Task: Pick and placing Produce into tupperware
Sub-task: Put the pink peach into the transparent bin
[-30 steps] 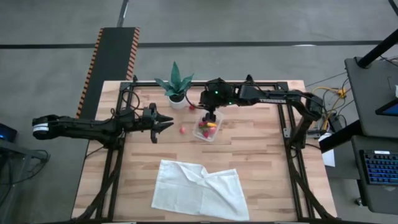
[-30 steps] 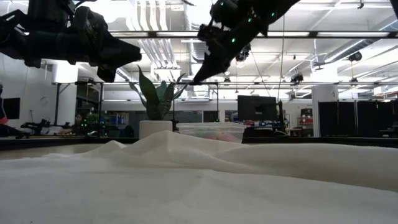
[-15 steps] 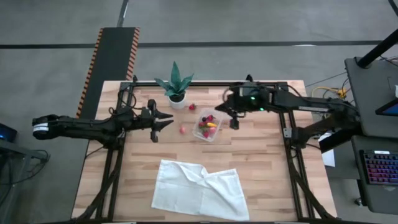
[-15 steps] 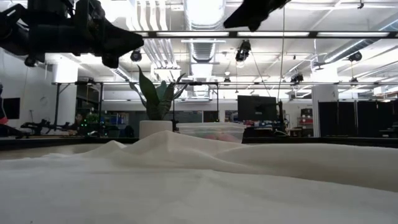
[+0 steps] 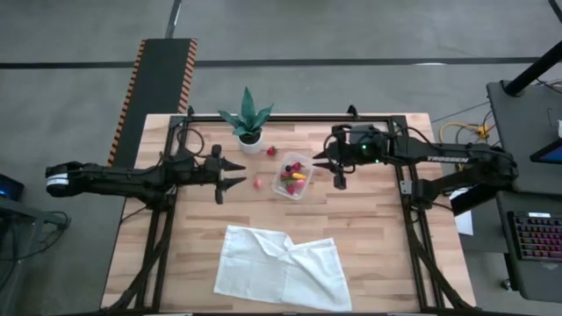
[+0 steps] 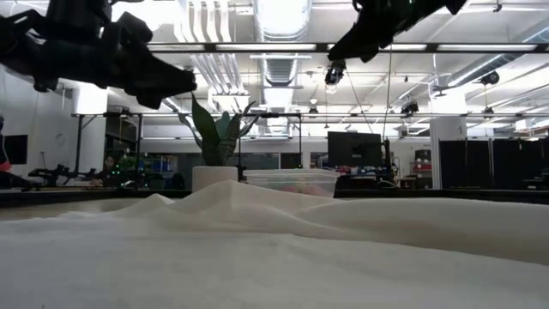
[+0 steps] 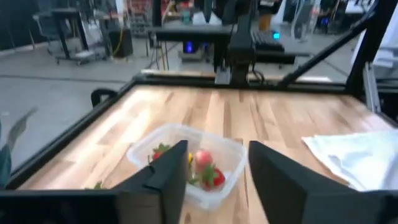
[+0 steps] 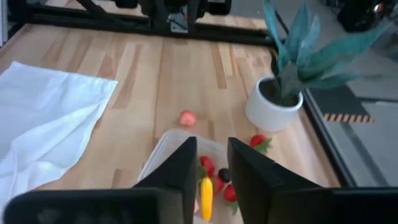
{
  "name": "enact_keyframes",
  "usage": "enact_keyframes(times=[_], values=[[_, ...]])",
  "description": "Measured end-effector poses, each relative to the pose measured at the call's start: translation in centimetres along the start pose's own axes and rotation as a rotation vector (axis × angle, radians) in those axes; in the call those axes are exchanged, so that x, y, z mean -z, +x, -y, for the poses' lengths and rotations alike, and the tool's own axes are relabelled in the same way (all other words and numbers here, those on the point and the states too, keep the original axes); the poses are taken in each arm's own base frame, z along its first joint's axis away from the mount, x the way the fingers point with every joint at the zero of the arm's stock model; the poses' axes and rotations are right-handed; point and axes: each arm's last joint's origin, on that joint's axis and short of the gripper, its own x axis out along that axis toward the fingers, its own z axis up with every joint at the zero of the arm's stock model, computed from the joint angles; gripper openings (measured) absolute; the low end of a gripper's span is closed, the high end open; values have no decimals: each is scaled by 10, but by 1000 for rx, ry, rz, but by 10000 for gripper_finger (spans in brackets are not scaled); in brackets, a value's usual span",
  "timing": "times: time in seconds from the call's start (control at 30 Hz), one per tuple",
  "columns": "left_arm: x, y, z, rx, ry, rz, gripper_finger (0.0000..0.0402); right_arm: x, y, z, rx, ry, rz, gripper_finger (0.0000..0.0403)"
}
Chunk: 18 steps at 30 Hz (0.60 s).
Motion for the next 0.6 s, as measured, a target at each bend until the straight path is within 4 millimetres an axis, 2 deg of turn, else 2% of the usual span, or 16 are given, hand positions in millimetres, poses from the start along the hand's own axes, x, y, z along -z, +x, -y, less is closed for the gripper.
enact_keyframes(times=[0.13, 0.23, 0.43, 0.6], values=[[4, 0, 0, -4, -2, -46, 199, 4, 6, 0, -4, 21, -23, 109], [12, 3, -1, -42, -4, -110, 218, 5, 8, 0, -5, 45, -29, 122], [34, 16, -2, -44, 22, -249, 231, 5, 8, 0, -5, 48, -30, 142], [47, 30, -3, -39, 95, -278, 231, 5, 8, 0, -5, 48, -30, 152]])
